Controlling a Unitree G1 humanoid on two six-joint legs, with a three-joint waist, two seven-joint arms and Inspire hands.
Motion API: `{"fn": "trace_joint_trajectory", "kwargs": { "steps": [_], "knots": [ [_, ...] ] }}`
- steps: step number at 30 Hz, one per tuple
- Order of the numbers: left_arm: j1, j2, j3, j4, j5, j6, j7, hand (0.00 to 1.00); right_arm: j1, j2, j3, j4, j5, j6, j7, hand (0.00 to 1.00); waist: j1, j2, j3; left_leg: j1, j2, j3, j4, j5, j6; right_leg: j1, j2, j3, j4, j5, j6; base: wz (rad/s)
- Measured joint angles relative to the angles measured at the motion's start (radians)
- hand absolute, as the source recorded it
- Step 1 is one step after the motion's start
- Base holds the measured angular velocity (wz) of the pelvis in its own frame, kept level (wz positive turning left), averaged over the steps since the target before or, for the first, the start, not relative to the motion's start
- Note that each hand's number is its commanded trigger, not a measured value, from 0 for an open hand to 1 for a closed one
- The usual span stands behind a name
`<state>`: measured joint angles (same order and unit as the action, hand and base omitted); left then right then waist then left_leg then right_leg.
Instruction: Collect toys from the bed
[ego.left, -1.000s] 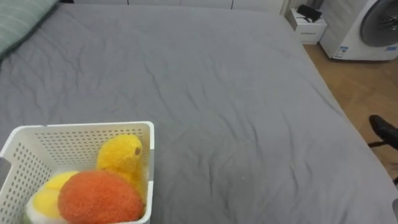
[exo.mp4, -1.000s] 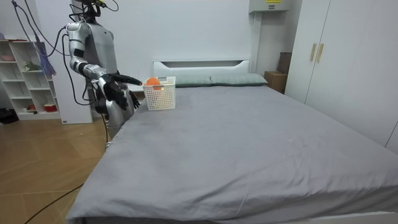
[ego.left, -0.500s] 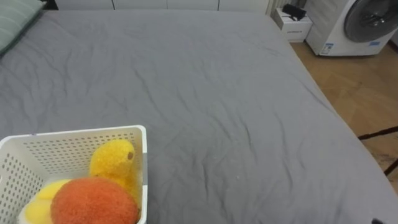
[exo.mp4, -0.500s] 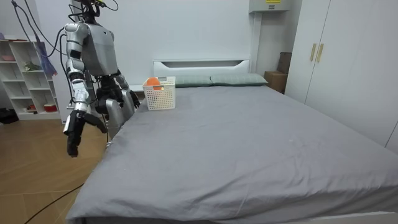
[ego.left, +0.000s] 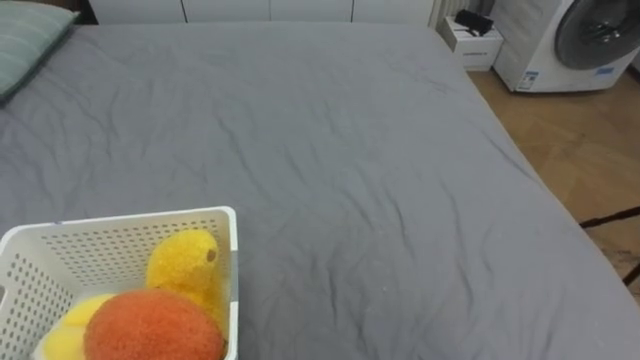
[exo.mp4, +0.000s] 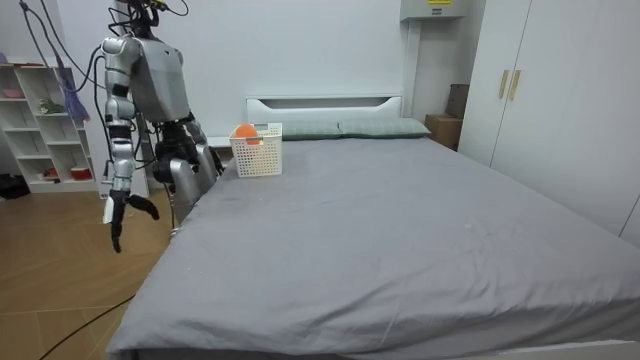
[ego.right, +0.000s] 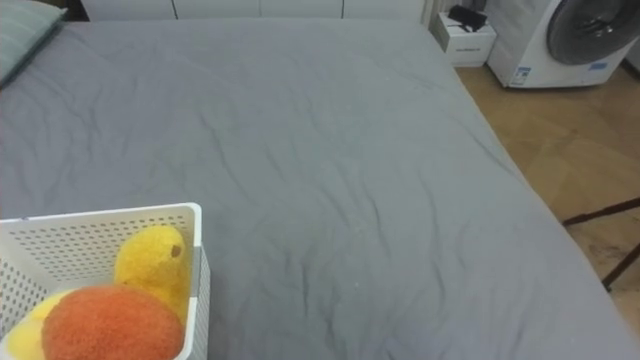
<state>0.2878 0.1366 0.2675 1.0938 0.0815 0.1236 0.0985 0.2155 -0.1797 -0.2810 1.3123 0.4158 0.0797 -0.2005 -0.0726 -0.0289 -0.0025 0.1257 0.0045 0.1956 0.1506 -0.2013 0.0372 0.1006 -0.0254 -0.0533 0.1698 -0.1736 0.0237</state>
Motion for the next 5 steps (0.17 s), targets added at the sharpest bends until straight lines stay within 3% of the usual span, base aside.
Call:
{"fn": "trace_joint_trajectory", "kwargs": {
  "steps": [5],
  "knots": [
    [-0.025, -0.013, -0.017, 0.023, 0.011, 0.016, 0.0, 0.0, -0.045, 0.01, 0.116, 0.047, -0.207, 0.045, 0.063, 0.0, 0.037, 0.014, 0.0003, 0.01, 0.001, 0.008, -0.004, 0.0, 0.0, 0.005, 0.002, 0.009, 0.001, 0.001, 0.0, -0.06]
  ]
}}
